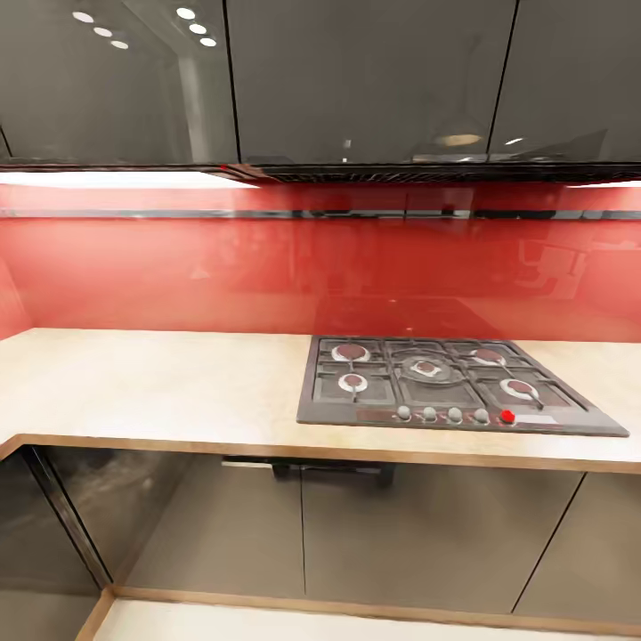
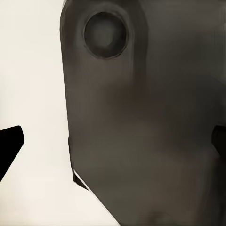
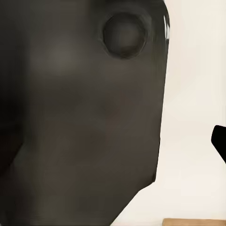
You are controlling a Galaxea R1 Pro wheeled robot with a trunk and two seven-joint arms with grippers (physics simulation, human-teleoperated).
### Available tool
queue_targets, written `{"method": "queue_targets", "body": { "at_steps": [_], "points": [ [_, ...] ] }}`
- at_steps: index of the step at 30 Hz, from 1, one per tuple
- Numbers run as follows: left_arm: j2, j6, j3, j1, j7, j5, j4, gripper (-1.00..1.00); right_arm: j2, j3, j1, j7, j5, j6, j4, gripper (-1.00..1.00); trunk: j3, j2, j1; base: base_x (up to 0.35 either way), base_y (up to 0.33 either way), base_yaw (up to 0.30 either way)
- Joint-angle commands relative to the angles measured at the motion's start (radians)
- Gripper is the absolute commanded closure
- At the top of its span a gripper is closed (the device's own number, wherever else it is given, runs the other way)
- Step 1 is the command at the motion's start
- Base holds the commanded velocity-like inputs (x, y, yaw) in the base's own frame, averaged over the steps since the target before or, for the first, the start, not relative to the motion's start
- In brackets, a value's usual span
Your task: Set up a coffee station on the kitchen countertop: keep the coffee maker on the countertop, move the bottle of coffee from the kitchen shelf to the counter next to the coffee maker, place a paper coffee filter on top of the coffee maker, put the saucer next to the coffee maker with the coffee cup on the saucer, and place the electric kettle next to the coffee maker.
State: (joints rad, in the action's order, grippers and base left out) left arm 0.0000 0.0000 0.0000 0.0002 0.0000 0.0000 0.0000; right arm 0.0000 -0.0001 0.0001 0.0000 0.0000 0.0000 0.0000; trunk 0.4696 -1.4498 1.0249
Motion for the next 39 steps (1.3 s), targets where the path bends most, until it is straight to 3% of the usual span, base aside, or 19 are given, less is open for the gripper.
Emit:
{"method": "queue_targets", "body": {
  "at_steps": [1,13,25,39],
  "points": [
    [-0.002,-0.003,-0.001,0.001,0.002,-0.002,-0.005,-1.00,0.006,-0.002,0.006,0.005,-0.001,0.006,-0.006,-1.00,0.000,0.000,0.000,0.000,0.000,0.000],
    [0.004,-0.010,0.001,0.003,0.002,-0.002,-0.041,-1.00,0.073,-0.004,0.001,-0.005,0.000,-0.009,-0.073,-1.00,0.000,0.000,0.000,0.000,0.000,0.000],
    [0.000,-0.052,0.006,0.003,0.001,0.003,-0.040,-1.00,0.070,-0.003,0.001,-0.004,0.001,-0.009,-0.085,-1.00,0.000,0.000,0.000,0.000,0.000,0.011],
    [-0.004,-0.050,0.006,0.003,-0.002,0.005,-0.040,-1.00,0.068,-0.003,0.001,-0.006,0.003,-0.011,-0.104,-1.00,0.001,0.007,-0.004,0.000,0.000,0.249]
  ]
}}
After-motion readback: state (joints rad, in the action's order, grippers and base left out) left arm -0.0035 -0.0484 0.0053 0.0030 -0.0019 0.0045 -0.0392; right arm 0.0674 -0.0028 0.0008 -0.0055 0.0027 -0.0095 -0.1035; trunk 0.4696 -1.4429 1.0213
